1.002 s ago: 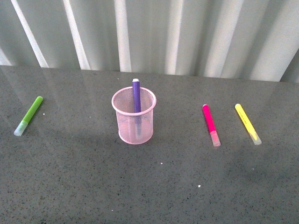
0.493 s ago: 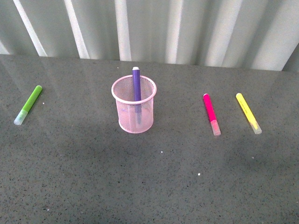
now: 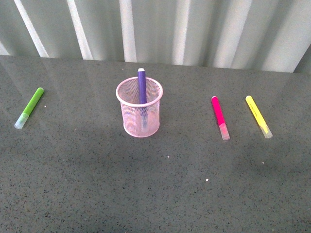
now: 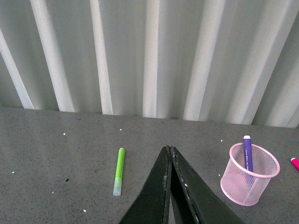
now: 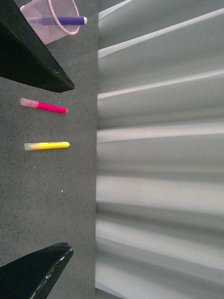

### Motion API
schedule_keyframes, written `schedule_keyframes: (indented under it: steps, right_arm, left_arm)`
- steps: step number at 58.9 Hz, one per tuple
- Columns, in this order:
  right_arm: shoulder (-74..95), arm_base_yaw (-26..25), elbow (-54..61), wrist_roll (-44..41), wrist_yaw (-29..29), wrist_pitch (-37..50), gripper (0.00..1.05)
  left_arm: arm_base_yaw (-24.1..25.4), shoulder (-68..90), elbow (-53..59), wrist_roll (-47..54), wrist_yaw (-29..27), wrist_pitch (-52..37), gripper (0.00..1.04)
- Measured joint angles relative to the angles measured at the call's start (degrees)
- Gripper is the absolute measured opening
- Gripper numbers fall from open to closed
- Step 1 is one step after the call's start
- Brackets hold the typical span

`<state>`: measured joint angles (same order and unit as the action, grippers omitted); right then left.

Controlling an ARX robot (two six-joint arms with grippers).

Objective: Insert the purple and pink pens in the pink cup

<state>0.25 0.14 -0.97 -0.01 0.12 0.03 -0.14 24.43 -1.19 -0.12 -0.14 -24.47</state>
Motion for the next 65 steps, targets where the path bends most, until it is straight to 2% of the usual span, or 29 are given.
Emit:
schedule_keyframes:
  steps: [25, 39, 45, 62, 65]
  right_arm:
    - [0.0, 0.0, 0.0, 0.0, -0.02, 0.0, 0.98]
    - [0.0, 0.0, 0.0, 0.0, -0.02, 0.0, 0.98]
    - [0.0, 0.0, 0.0, 0.0, 0.0, 0.0, 0.98]
    - [0.0, 0.0, 0.0, 0.0, -0.02, 0.0, 0.98]
    - [0.0, 0.0, 0.0, 0.0, -0.02, 0.0, 0.98]
  left_arm:
    - [0.0, -11.13, 0.0, 0.0, 0.0, 10.93, 0.04]
    - [0.0, -14.38, 0.0, 0.0, 0.0, 14.23, 0.04]
    - [0.0, -21.9, -0.02, 0.0, 0.13, 23.65, 0.04]
    - [0.0, -24.17, -0.02, 0.0, 0.11, 24.44, 0.04]
    - [0.0, -24.2, -0.02, -0.07, 0.13, 24.44, 0.11]
